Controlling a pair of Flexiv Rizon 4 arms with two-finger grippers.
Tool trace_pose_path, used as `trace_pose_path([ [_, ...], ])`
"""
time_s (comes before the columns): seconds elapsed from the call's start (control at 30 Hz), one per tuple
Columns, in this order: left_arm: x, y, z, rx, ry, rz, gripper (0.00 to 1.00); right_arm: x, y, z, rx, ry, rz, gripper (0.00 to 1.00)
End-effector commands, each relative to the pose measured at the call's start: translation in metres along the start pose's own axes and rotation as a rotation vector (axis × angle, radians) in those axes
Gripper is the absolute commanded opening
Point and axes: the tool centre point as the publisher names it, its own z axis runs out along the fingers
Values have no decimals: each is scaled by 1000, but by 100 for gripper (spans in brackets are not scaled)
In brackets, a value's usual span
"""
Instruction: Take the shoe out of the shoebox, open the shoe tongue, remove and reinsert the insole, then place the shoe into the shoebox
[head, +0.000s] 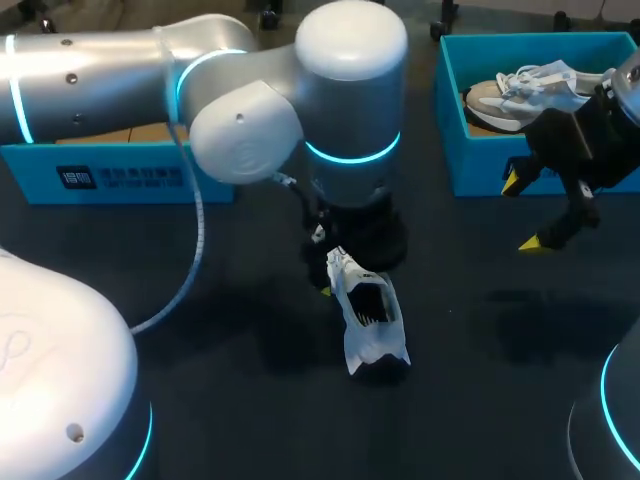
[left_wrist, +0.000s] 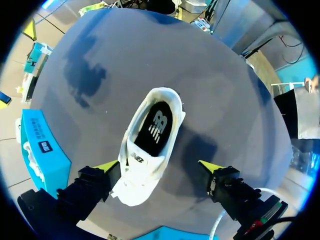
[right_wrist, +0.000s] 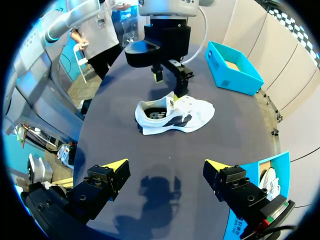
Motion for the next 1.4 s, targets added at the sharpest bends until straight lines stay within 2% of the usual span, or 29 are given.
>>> trace_pose_path([
  [0.03,5,3,0,5,-11,2,100,-1,0,1,2,0,1,100],
  [0.13,-1,-6,-9,13,26,-132,100,-1,0,1,2,0,1,100],
  [0.17,-2,-11,-18,71,54,-244,100,-1,0,1,2,0,1,100],
  [0.27,-6,-17,-23,87,94,-477,100,-1,0,1,2,0,1,100],
  [0.3,-7,-20,-21,45,116,-594,100,-1,0,1,2,0,1,100],
  [0.33,-7,-22,-19,15,107,-632,100,-1,0,1,2,0,1,100],
  [0.47,-5,-27,-14,42,112,-823,100,-1,0,1,2,0,1,100],
  [0.6,0,-34,-8,17,10,-952,100,-1,0,1,2,0,1,100],
  [0.7,3,-39,-4,30,-55,-1010,100,-1,0,1,2,0,1,100],
  [0.73,5,-41,-2,58,-75,-1025,100,-1,0,1,2,0,1,100],
  [0.9,13,-49,2,65,-146,-1058,100,-1,0,1,2,0,1,100],
  [1.23,24,-73,9,20,-168,-1093,100,-1,0,1,2,0,1,100],
  [1.4,22,-82,23,22,-158,-1110,100,-1,0,1,2,0,1,100],
])
